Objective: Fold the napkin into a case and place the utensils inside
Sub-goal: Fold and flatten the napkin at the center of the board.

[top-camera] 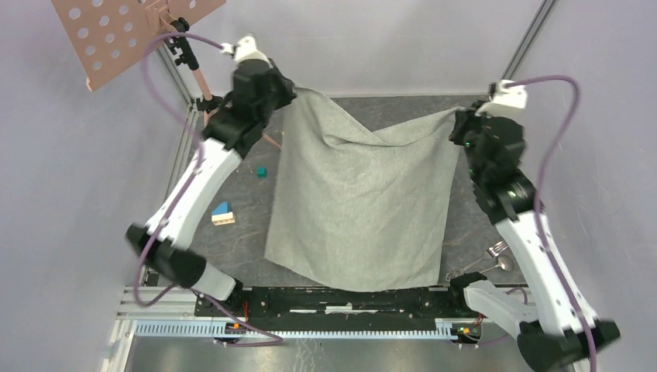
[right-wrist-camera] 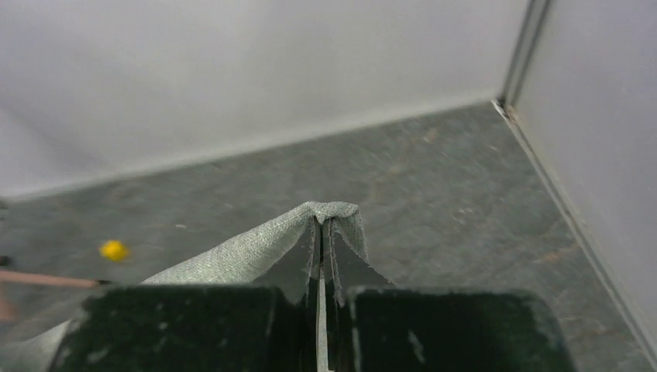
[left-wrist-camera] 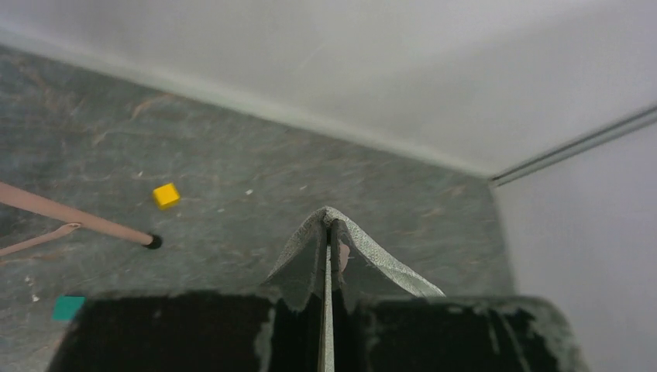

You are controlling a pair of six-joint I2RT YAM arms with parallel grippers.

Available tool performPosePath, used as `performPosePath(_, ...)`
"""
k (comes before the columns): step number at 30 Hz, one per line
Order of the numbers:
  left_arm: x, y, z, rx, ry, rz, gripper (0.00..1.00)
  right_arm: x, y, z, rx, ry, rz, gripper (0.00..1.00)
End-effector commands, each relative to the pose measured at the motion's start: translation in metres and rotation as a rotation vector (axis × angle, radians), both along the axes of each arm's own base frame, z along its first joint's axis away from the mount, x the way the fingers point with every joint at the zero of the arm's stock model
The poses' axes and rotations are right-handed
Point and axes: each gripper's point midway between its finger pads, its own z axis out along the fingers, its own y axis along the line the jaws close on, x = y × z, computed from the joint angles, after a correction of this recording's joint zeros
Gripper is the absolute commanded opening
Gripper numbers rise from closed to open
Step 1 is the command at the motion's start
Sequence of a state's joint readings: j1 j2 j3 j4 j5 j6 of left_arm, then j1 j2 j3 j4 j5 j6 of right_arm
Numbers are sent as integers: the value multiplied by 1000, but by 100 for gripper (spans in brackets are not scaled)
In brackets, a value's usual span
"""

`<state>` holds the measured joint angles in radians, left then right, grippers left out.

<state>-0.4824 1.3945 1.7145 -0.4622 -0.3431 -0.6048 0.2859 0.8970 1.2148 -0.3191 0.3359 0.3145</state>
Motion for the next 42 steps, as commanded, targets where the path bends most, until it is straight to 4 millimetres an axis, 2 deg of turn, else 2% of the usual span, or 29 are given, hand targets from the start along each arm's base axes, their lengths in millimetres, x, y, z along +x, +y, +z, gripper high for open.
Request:
performPosePath(1, 66, 1, -44, 107, 23, 53, 2, 50, -33, -43, -153, 32, -204, 0)
performPosePath(6, 135, -30, -129, 184, 118, -23, 2, 113, -44, -104, -213, 89, -175, 0)
performPosePath(9, 167, -43, -172, 201, 158, -39, 2, 149, -41, -135, -238, 133, -111, 0)
performPosePath(14, 199, -60, -212, 187, 195, -100, 2, 188, -25, -182, -264, 219, 12, 0)
performPosePath(18, 200, -53, -232, 206, 253, -89, 2, 198, -18, -205, -259, 339, 66, 0)
performPosePath(21, 183, -39, -252, 222, 365, -41, 2, 179, -16, -229, -218, 491, 81, 0)
performPosePath(23, 161, -30, -266, 199, 468, -14, 2, 154, -11, -238, -175, 556, 104, 0)
performPosePath(26, 114, -11, -280, 147, 593, 49, 2, 111, -12, -253, -134, 598, 101, 0)
performPosePath(28, 88, -8, -283, 115, 638, 45, 2, 84, -14, -264, -119, 658, 93, 0)
performPosePath(31, 48, 5, -292, 150, 744, 42, 2, 44, 0, -288, -71, 710, 183, 0)
performPosePath(34, 10, 10, -313, 163, 831, -5, 2, 4, 13, -308, -13, 715, 253, 1)
performPosePath(39, -38, 16, -348, 203, 942, -92, 2, -40, 21, -333, 23, 728, 309, 1)
performPosePath(42, -60, 21, -364, 223, 1001, -121, 2, -58, 17, -347, 4, 765, 305, 1)
